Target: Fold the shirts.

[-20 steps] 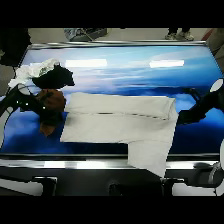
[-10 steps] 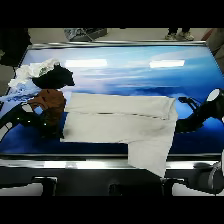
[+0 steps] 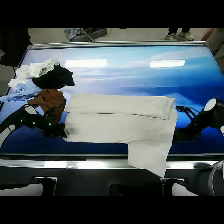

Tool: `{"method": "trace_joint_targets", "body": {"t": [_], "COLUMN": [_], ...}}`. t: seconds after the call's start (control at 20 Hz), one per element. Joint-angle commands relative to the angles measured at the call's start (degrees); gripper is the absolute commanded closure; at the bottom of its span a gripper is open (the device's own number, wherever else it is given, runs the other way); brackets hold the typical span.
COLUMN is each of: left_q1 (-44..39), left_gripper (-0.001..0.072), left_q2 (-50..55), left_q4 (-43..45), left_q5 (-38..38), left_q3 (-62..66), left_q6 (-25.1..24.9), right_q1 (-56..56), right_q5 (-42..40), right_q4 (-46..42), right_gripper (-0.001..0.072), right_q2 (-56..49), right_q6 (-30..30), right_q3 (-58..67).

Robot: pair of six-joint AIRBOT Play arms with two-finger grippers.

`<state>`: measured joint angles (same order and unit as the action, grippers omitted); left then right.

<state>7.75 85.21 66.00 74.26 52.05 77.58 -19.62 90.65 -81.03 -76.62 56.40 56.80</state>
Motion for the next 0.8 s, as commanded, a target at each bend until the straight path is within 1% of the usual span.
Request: {"method": "trace_joint_targets", "body": {"t": [0.0,0.15,0.35,0.45,0.6,0.75], "left_q1": [-0.5,-0.3,-0.3,-0.3,-0.3,-0.3], "left_gripper": [0.0678,0.0679,0.0678,0.0678,0.0678,0.0677], "left_q2": [0.1,-0.2,-0.3,-0.3,-0.3,-0.3], "left_q4": [-0.2,-0.2,-0.2,-0.2,-0.2,-0.2], "left_q5": [-0.5,0.5,0.7,0.7,0.6,-0.6], "left_q3": [-0.2,-0.1,-0.1,-0.1,-0.1,-0.1], "left_q6": [0.2,-1.2,-1.4,-1.4,-1.4,-1.4], "right_q1": [0.0,0.0,0.0,0.0,0.0,0.0], "right_q5": [-2.0,-4.9,-11.0,-14.0,-14.8,-16.7], "right_q4": [0.0,0.8,5.7,5.6,5.9,6.3], "right_gripper": [0.0211,0.0214,0.0214,0.0214,0.0220,0.0426], "right_q2": [4.0,5.5,5.5,5.3,4.2,4.0], "right_q6": [-1.7,-1.7,-1.5,0.6,2.0,3.4], "right_q3": [-7.7,-12.4,-18.0,-20.0,-21.7,-22.1]}}
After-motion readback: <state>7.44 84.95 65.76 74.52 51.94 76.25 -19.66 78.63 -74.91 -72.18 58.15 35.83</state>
